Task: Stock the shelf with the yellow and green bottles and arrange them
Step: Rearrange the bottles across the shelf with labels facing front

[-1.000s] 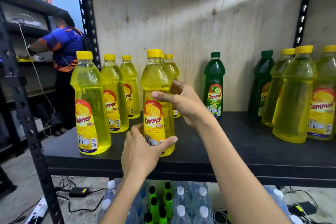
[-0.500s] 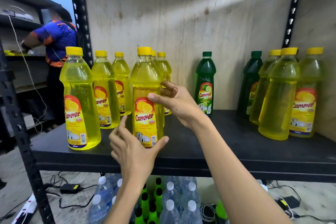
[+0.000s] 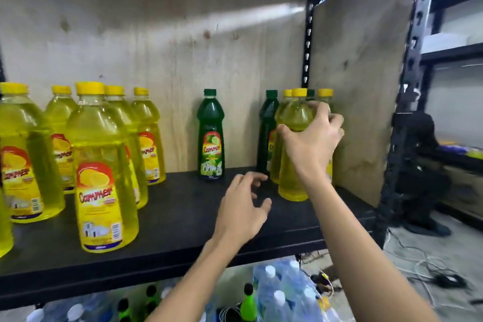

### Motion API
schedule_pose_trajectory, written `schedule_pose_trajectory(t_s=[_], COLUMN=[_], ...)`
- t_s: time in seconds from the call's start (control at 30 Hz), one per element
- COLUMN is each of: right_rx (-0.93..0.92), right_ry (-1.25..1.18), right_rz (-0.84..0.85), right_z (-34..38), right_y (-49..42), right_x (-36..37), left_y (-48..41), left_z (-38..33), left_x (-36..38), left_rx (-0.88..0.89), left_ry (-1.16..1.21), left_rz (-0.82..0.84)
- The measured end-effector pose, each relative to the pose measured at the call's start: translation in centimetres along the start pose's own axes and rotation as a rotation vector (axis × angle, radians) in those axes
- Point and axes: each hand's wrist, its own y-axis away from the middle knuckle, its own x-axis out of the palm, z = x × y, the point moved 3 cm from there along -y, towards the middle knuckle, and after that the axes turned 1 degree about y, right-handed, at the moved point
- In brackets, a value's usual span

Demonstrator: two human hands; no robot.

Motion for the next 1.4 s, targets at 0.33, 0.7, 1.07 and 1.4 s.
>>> schedule_pose_trajectory(t_s=[0.33,0.7,1.07,1.4], right_rx=[0.078,0.011,-0.013,-0.007], right_ry=[0.055,0.103,0.132,0.012], right_rz=[0.176,0.148,0.198,0.283], right_z=[-5.0,-6.1,-6.1,-7.0], right_y=[-2.4,-2.7,-3.2,-3.8], right_x=[2.5,2.7,2.3,2.1], left_y=[-6.6,-6.7,-9.8,-10.8], left_z=[1.2,1.8,4.0,3.0], left_x=[8.2,8.4,7.6,8.1], left_rx=[-0.086,-0.049,-0.228,-0.360], left_ry=[0.127,0.201,0.367,0.818], left_rz=[0.210,0.218,0.028,0.422])
